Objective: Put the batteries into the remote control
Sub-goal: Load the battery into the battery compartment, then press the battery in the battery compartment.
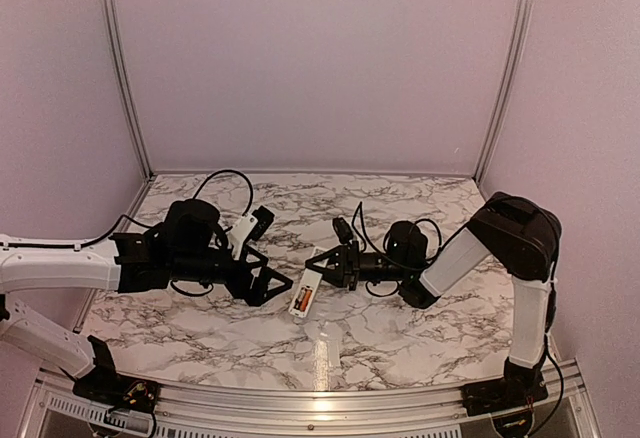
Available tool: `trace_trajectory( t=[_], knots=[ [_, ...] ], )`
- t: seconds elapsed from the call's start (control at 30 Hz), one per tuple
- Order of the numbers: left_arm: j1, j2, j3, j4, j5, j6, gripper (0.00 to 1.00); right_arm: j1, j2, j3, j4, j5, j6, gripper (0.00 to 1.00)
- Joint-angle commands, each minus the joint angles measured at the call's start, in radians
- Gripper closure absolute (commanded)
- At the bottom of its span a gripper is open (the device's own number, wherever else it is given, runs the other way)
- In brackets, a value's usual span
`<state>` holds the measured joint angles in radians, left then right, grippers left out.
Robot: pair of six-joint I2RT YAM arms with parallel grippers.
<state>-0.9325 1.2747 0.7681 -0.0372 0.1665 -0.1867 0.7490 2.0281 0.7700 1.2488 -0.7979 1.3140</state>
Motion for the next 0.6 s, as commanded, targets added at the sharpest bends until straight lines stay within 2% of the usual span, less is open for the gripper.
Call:
trace_trajectory(
  t=[0.0,0.23,0.57],
  knots=[
    [0.002,0.041,-0.052,0.137,0.198,-0.15,0.01,0.009,-0.035,0.025,0.038,-0.02,-0.006,1.0],
    [0.029,0.134,-0.083,0.309,0.301,-0.311,0.13,0.02,-0.045,0.024,0.04,-0.03,-0.008,1.0],
    [0.03,0.213,-0.062,0.295,0.309,-0.316,0.22,0.019,-0.048,0.023,0.066,-0.035,0.012,1.0]
  ],
)
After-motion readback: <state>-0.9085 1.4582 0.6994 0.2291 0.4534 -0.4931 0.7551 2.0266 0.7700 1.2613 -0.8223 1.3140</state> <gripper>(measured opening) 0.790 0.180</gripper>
